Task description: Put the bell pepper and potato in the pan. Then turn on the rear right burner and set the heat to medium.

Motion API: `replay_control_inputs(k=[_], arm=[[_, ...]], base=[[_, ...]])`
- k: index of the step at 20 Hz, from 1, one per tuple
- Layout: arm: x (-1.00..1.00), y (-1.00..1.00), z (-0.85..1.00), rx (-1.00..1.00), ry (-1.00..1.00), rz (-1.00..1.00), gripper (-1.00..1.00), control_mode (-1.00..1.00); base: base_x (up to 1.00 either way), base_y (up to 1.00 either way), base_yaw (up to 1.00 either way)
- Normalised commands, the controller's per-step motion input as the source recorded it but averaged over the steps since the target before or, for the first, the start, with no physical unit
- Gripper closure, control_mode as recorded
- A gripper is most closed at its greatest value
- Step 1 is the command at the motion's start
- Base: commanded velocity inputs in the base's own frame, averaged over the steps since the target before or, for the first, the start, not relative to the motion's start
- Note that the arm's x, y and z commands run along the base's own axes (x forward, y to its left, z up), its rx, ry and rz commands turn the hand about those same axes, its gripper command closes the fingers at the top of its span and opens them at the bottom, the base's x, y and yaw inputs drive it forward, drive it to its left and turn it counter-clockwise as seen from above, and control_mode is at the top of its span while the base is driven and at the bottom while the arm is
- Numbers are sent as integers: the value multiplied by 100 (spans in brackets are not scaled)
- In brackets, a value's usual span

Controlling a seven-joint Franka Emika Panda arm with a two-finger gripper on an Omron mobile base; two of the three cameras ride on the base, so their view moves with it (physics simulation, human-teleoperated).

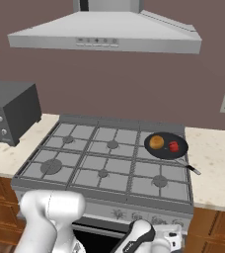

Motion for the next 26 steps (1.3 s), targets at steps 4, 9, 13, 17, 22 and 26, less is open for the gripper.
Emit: replay_control_inputs(k=[4, 9, 13, 17, 22, 26], arm=[[-15, 0, 0, -20, 0, 2, 100, -100], [-13, 0, 0, -21, 0, 1, 100, -100], [-9, -1, 0, -20, 0, 0, 100, -100], [-8, 0, 0, -20, 0, 0, 100, -100], [-7, 0, 0, -21, 0, 0, 100, -100], [-8, 0, 0, -22, 0, 0, 100, -100]], base=[[0, 0, 0], [0, 0, 0], [0, 0, 0], [0, 0, 0], [0, 0, 0], [0, 0, 0]])
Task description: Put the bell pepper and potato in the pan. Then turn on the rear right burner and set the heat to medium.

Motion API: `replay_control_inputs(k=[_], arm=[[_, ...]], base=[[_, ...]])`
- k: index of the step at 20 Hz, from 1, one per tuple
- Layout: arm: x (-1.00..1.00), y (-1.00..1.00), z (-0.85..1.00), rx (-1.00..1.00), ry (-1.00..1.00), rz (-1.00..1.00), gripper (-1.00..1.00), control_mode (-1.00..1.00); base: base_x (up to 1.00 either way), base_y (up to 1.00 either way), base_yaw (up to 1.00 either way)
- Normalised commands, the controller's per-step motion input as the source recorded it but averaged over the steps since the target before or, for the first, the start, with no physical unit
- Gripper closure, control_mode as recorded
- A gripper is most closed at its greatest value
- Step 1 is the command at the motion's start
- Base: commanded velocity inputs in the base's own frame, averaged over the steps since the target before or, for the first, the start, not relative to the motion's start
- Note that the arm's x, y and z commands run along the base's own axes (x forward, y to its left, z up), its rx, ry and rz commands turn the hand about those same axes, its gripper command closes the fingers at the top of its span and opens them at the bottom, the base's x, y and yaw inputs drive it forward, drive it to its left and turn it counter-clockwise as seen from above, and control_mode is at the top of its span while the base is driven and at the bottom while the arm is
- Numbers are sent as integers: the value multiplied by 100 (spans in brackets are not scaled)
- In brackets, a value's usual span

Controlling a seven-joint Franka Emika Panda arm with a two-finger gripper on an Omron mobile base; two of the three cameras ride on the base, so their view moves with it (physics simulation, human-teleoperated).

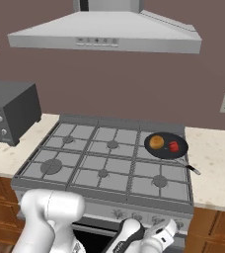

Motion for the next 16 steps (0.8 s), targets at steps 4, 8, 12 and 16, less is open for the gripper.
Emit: replay_control_inputs(k=[4, 8, 12, 16], arm=[[-8, -1, 0, -22, 0, 0, 100, -100], [-8, -1, 0, -21, 0, 0, 100, -100], [-9, -2, 0, -21, 0, 0, 100, -100], [-9, -1, 0, -21, 0, 0, 100, -100]], base=[[0, 0, 0], [0, 0, 0], [0, 0, 0], [0, 0, 0]])
